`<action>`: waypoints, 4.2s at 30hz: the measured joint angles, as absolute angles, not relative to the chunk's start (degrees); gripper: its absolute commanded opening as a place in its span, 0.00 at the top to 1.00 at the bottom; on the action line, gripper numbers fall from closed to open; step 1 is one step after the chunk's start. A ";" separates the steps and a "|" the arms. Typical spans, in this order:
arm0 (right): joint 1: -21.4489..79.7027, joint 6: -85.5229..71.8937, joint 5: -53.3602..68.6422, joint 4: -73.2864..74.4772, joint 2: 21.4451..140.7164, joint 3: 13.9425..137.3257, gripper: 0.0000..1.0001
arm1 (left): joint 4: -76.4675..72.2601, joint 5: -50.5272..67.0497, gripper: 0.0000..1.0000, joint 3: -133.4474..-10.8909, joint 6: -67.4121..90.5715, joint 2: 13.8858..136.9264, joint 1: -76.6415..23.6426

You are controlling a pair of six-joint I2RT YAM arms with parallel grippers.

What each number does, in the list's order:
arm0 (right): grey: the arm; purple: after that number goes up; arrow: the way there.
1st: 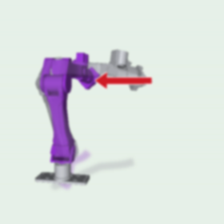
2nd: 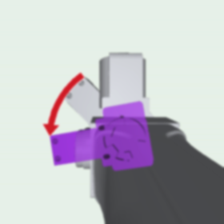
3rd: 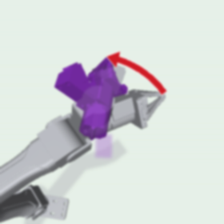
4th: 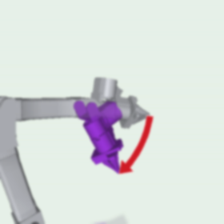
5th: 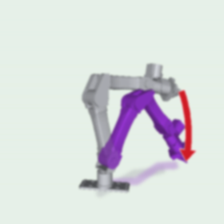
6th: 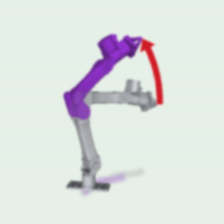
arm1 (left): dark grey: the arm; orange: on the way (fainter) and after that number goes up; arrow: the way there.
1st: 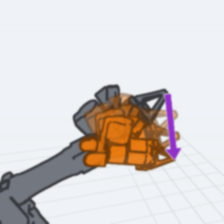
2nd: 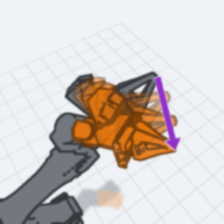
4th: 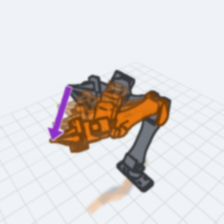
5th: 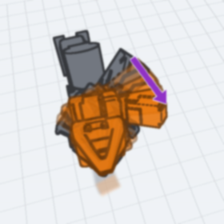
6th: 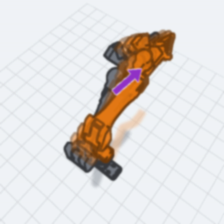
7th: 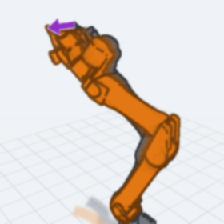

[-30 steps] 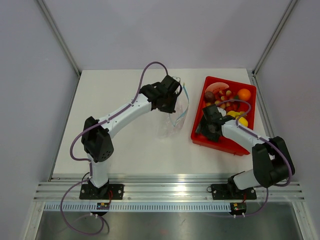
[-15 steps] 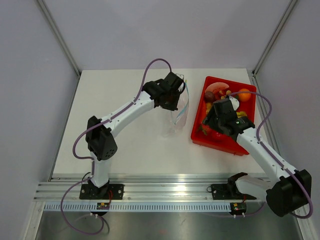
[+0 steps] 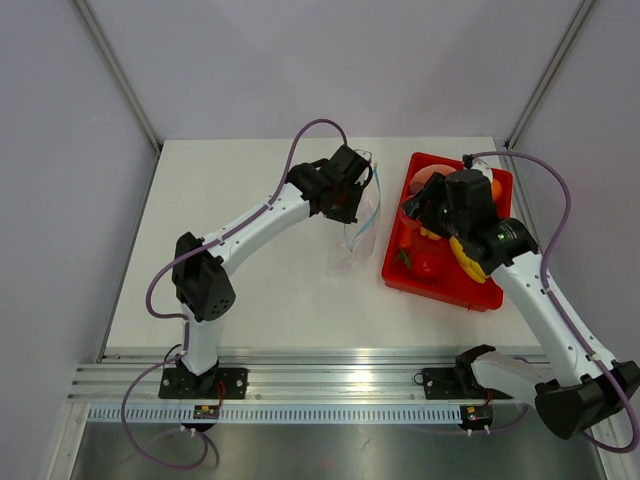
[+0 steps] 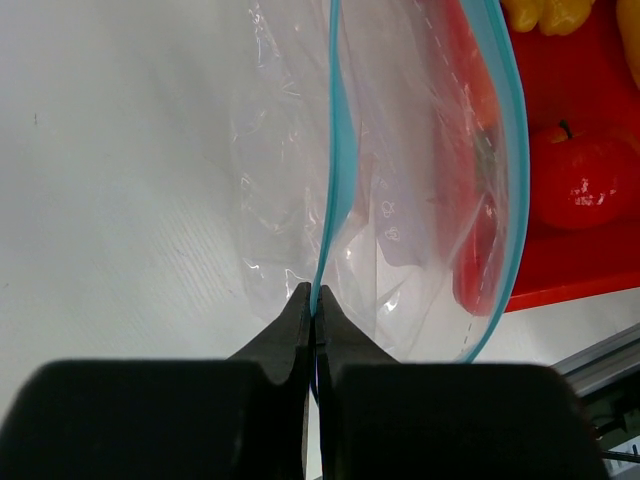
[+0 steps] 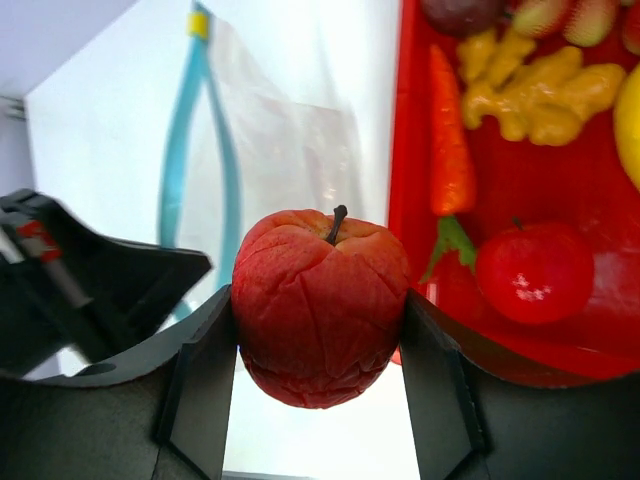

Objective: Place the food in the zip-top bag and seal the zipper
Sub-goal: Place the fake fruit in the zipper food storage bag, then adjust the zipper food storage bag at the center of the board.

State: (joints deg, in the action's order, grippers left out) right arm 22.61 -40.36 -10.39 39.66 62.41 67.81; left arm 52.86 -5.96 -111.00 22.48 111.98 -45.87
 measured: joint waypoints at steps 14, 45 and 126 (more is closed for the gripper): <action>29.10 -43.59 -3.31 31.75 71.37 71.79 0.54 | 51.68 -1.78 1.00 -110.93 22.55 111.98 -45.87; 29.15 -44.31 -10.04 33.01 79.83 68.05 0.50 | 46.87 7.25 1.00 -105.38 22.90 110.87 -45.78; 26.55 -36.34 -10.94 37.95 79.44 67.90 1.00 | 53.93 6.28 1.00 -108.95 19.03 107.31 -42.52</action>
State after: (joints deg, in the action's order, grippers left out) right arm 26.55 -36.34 -10.94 37.95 79.44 67.90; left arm 53.93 6.28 -108.95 19.03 107.31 -42.52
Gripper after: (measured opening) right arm 0.012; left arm 0.008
